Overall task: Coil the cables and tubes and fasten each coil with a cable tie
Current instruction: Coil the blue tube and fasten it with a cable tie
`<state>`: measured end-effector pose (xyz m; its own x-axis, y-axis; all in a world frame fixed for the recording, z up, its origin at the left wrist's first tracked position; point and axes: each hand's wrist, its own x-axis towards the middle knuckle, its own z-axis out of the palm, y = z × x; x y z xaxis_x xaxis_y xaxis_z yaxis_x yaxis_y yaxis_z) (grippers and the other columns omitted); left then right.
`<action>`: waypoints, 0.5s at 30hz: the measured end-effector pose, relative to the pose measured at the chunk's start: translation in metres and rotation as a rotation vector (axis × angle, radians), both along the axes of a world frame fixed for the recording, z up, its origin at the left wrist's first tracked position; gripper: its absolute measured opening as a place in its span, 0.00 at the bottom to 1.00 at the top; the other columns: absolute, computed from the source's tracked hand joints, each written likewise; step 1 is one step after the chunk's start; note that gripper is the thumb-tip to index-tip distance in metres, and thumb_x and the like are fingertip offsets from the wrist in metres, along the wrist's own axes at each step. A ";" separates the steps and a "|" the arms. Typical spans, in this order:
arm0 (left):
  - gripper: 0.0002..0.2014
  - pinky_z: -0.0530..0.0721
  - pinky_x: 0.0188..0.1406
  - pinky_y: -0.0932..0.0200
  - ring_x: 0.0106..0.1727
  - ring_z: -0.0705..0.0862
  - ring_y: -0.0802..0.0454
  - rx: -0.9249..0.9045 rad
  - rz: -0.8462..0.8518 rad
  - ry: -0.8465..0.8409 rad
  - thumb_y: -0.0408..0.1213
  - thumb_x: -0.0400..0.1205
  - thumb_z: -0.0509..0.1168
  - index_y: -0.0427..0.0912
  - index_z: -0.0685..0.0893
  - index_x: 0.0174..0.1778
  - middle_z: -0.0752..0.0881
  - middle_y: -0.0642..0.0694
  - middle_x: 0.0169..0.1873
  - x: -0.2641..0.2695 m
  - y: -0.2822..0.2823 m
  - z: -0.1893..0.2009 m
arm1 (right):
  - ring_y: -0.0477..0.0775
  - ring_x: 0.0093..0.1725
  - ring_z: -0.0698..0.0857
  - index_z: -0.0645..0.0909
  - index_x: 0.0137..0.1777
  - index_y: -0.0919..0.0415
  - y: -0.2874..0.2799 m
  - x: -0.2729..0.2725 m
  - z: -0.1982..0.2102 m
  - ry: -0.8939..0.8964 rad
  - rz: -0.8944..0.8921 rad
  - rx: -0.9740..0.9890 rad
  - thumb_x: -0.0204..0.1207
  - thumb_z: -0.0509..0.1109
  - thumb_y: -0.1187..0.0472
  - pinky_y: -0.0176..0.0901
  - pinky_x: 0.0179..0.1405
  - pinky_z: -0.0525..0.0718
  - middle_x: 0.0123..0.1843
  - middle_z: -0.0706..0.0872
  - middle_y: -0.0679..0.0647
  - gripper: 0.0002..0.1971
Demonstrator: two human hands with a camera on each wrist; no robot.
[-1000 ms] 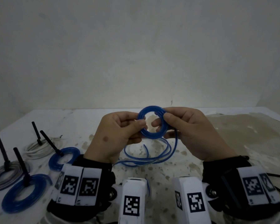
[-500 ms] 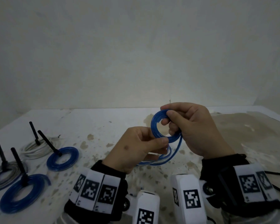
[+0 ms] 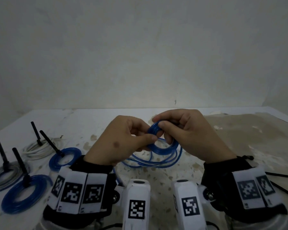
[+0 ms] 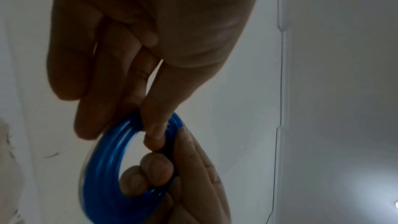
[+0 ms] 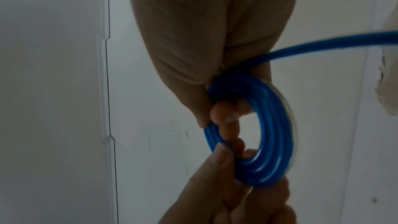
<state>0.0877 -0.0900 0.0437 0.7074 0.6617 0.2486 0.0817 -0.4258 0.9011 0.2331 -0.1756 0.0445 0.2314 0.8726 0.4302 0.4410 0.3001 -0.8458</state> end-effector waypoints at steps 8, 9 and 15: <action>0.02 0.86 0.30 0.62 0.27 0.87 0.54 -0.245 0.163 -0.261 0.30 0.76 0.68 0.37 0.83 0.38 0.88 0.46 0.26 0.013 0.000 -0.007 | 0.50 0.39 0.89 0.84 0.53 0.60 0.007 0.002 -0.004 0.213 -0.009 0.114 0.79 0.64 0.68 0.42 0.45 0.88 0.41 0.91 0.56 0.09; 0.02 0.86 0.29 0.63 0.26 0.87 0.55 -0.289 0.164 -0.288 0.30 0.77 0.67 0.37 0.83 0.38 0.88 0.47 0.26 0.015 -0.002 -0.007 | 0.50 0.40 0.89 0.84 0.53 0.60 0.007 0.003 -0.005 0.265 -0.006 0.125 0.78 0.63 0.68 0.41 0.45 0.88 0.41 0.91 0.55 0.09; 0.03 0.88 0.33 0.62 0.31 0.88 0.53 -0.513 0.159 -0.466 0.31 0.78 0.65 0.36 0.82 0.40 0.89 0.47 0.28 0.016 0.002 -0.003 | 0.55 0.46 0.90 0.84 0.53 0.59 0.009 0.003 -0.007 0.394 0.055 0.112 0.81 0.60 0.69 0.45 0.47 0.89 0.45 0.92 0.56 0.12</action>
<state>0.1037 -0.0884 0.0406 0.4883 0.8628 0.1309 -0.3349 0.0468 0.9411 0.2364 -0.1668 0.0373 0.3521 0.8412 0.4104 0.0705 0.4135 -0.9078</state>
